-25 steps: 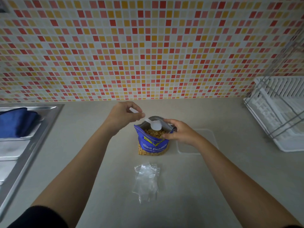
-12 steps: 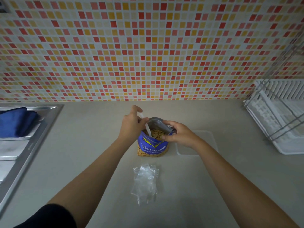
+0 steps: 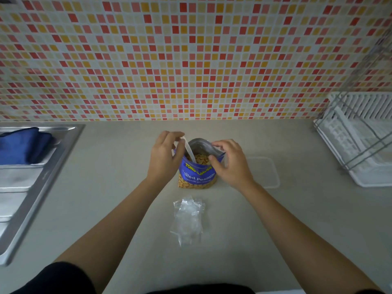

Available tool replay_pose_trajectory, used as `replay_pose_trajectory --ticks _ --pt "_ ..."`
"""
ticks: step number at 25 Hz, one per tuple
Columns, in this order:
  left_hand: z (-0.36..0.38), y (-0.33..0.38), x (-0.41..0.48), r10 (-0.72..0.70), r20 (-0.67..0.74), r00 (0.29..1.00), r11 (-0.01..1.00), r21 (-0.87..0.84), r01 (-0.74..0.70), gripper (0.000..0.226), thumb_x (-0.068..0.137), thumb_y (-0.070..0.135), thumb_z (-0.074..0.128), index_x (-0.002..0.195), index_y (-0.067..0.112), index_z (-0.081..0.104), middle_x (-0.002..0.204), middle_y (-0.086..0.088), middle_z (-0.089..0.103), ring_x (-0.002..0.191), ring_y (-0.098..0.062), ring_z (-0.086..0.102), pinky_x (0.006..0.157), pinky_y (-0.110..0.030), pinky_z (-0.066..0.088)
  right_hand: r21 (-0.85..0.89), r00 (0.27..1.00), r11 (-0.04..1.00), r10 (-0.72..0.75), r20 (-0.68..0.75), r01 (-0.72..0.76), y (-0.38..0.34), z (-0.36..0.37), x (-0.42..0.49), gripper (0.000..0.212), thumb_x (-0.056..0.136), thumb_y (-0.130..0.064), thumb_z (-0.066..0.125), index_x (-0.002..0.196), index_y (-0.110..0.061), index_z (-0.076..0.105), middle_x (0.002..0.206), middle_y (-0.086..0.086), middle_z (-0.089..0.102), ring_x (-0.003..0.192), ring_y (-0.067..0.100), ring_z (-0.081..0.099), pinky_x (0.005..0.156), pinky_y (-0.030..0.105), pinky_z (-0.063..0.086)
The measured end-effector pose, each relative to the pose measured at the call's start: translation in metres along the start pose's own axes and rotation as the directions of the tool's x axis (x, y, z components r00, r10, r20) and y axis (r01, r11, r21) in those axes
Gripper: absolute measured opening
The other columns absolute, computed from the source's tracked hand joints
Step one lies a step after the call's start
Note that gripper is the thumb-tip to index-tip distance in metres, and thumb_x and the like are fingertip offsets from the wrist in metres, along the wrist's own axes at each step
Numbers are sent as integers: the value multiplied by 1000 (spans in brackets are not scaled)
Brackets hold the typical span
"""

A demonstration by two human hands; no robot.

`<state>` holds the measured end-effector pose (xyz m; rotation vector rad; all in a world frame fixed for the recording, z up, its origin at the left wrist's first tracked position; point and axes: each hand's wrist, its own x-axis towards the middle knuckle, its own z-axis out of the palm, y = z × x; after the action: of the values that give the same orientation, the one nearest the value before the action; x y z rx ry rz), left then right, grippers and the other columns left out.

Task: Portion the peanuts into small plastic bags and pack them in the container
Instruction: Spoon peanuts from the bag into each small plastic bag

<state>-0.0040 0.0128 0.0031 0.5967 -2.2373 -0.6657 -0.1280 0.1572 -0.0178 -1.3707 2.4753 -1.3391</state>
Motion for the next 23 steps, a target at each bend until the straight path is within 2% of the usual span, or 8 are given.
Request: replay_pose_trajectory --ticks 2,5,9,11,13,17,20,23 --pt "1 -6 -34 56 111 992 997 -63 -49 23 86 23 51 96 7 65 82 -3 60 68 -5 46 63 -5 35 6 991 997 -73 -109 74 0 11 -26 10 79 -15 64 86 -11 57 85 -1 57 82 10 48 79 10 34" --pt "16 -31 -85 -41 328 944 998 -26 53 31 80 30 49 93 9 69 78 -6 63 65 -8 51 65 -19 46 -26 999 999 -23 -27 22 17 36 -76 15 82 -25 55 80 -11 53 78 -1 54 76 10 45 74 22 38" --pt "31 -52 -122 -190 593 783 973 222 68 38 83 21 63 120 15 60 118 -12 55 101 -27 57 89 -39 49 -317 965 946 144 219 -70 49 73 -134 54 84 -34 31 116 2 56 118 23 60 111 35 56 96 38 43" --pt "36 -49 -125 -180 636 750 947 319 -43 47 83 26 63 129 19 52 132 -10 46 114 -30 49 93 -39 45 -423 902 897 281 327 -125 54 79 -146 74 82 -43 13 140 -1 31 150 17 29 140 31 26 113 41 21" --pt "39 -45 -125 -166 637 753 929 357 -97 42 84 25 62 125 18 54 134 -9 44 116 -30 46 91 -40 45 -479 865 869 329 378 -121 59 80 -152 80 79 -49 1 147 -9 11 157 7 6 145 20 1 116 36 2" --pt "42 -42 -124 -167 549 819 944 330 -29 15 81 16 64 94 9 68 123 -13 53 105 -34 51 82 -44 49 -510 859 852 345 379 -118 59 80 -152 80 78 -53 -3 147 -12 5 158 3 1 145 15 -4 113 32 -6" --pt "30 -34 -113 -149 597 788 954 296 -44 10 79 24 64 86 17 67 112 -1 59 100 -26 50 82 -36 44 -396 838 893 377 394 -215 57 75 -148 75 83 -53 1 147 -14 11 158 0 4 145 13 -1 115 32 -3" --pt "8 -18 -91 -206 578 789 978 92 188 4 78 19 66 76 16 65 83 5 65 82 -12 55 75 -23 42 151 814 822 485 320 -549 32 56 -135 58 91 -51 23 132 -18 46 142 2 46 133 10 38 109 23 26"
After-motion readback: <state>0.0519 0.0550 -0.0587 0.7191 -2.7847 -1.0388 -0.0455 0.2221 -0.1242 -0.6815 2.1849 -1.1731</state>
